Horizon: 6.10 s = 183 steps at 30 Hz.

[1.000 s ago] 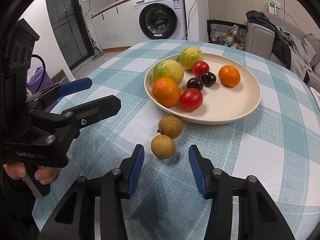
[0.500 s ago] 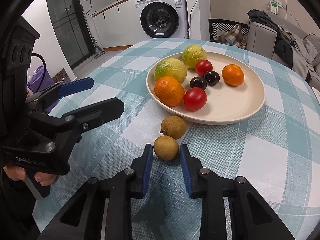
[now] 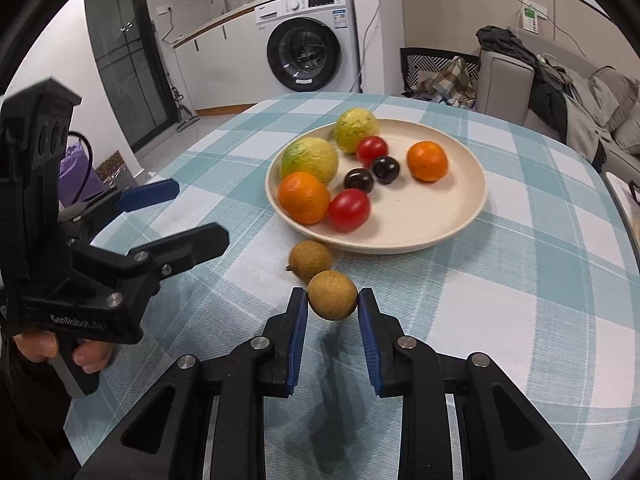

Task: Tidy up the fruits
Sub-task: 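Close the right gripper on a brown fruit while the left grasps the other, then close the left gripper on the remaining brown fruit while the right holds its fruit, then carry both brown fruits over the cream plate, then lower the brown fruits onto the plate and open both grippers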

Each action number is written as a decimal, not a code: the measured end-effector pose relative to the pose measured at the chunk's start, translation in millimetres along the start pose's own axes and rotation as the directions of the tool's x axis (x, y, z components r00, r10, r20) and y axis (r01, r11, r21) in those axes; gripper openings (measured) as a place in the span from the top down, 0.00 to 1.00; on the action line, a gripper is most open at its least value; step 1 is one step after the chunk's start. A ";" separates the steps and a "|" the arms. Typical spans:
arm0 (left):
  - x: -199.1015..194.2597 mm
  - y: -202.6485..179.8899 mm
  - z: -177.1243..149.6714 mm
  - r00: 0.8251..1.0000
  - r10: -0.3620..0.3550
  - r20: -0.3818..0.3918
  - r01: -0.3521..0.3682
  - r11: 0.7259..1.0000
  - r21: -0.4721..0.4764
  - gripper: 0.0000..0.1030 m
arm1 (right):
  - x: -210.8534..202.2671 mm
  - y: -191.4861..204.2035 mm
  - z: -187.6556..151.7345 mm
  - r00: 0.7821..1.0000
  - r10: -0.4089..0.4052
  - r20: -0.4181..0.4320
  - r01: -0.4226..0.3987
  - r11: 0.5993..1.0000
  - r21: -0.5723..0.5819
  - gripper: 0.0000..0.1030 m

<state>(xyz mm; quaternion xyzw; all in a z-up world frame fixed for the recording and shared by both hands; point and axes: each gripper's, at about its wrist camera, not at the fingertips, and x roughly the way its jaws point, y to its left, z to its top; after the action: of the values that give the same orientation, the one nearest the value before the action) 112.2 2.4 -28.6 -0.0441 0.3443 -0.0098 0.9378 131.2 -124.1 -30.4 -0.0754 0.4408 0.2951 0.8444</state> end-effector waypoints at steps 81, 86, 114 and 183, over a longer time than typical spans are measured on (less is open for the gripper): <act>17.0 -56.7 28.2 0.991 -0.116 -0.065 0.123 0.987 0.106 0.75 | -27.3 -45.0 4.7 0.995 -0.028 0.096 0.017 0.993 0.115 0.74; 15.3 -55.2 37.8 0.994 -0.105 -0.043 0.109 0.987 0.116 0.75 | -28.3 -43.6 7.8 0.993 -0.031 0.112 0.018 0.993 0.118 0.74; 53.7 -59.9 66.8 0.998 -0.065 -0.014 0.066 0.989 0.132 0.75 | -4.5 -62.6 37.6 0.985 -0.060 0.163 0.022 0.974 0.227 0.74; -30.2 -12.2 18.0 0.980 -0.023 0.200 0.018 0.999 0.026 0.01 | -56.3 -51.0 1.6 0.937 -0.095 0.337 0.058 0.991 0.120 0.00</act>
<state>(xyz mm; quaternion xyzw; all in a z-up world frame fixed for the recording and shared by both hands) 100.9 -7.0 5.6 -0.0370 0.2476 -0.0192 0.9680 136.5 -189.3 8.2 0.0056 0.2997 0.2464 0.9217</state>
